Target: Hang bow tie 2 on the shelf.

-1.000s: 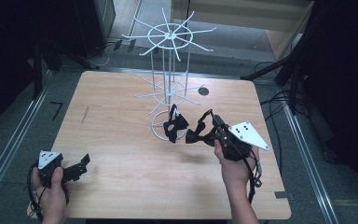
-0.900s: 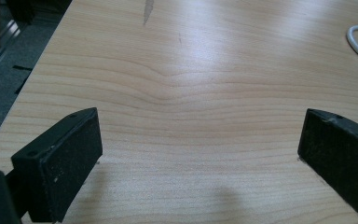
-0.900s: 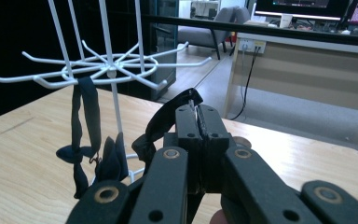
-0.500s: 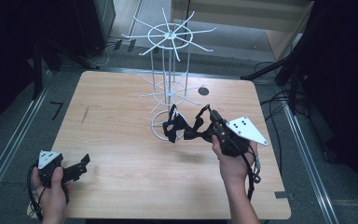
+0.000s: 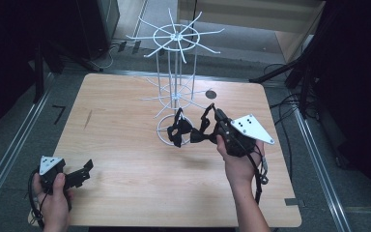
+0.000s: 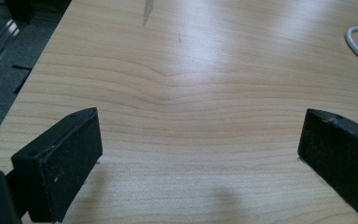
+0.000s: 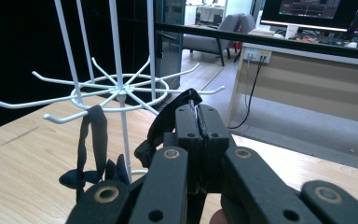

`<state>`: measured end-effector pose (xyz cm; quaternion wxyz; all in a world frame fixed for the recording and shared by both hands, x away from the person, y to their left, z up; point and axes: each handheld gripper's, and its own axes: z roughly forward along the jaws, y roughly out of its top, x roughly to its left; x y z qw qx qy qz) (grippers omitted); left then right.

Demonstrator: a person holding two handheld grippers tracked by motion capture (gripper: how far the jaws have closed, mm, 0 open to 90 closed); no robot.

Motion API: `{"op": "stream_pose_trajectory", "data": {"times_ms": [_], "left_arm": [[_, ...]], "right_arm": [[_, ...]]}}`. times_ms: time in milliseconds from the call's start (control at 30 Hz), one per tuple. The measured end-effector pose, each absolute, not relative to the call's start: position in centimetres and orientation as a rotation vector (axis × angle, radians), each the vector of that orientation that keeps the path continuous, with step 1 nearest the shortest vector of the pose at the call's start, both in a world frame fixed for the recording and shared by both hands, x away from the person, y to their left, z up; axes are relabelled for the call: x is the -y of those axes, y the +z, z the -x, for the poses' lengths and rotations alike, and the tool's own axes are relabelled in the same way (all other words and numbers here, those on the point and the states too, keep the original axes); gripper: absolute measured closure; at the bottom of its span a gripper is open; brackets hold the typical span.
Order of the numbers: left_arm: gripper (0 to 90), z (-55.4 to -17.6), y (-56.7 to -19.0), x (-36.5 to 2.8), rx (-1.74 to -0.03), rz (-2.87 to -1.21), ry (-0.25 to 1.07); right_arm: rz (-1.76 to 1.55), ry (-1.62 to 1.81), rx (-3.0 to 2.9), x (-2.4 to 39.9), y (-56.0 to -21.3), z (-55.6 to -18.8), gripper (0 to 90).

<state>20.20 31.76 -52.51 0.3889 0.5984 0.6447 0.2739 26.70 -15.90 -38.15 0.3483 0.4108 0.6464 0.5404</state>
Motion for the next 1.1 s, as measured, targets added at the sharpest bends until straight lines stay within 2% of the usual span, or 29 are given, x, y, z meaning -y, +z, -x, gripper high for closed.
{"op": "stream_pose_trajectory", "data": {"times_ms": [467, 1100], "left_arm": [[0.0, -20.2, -52.5, -31.8, -1.638, -1.522, 0.698], [0.0, -20.2, -52.5, -31.7, -1.639, -1.517, 0.699]], "right_arm": [[-1.063, 1.405, -1.711, 15.3, -37.8, -28.4, 89.9], [-1.160, 1.442, -1.768, 15.9, -39.3, -30.5, 89.9]]}}
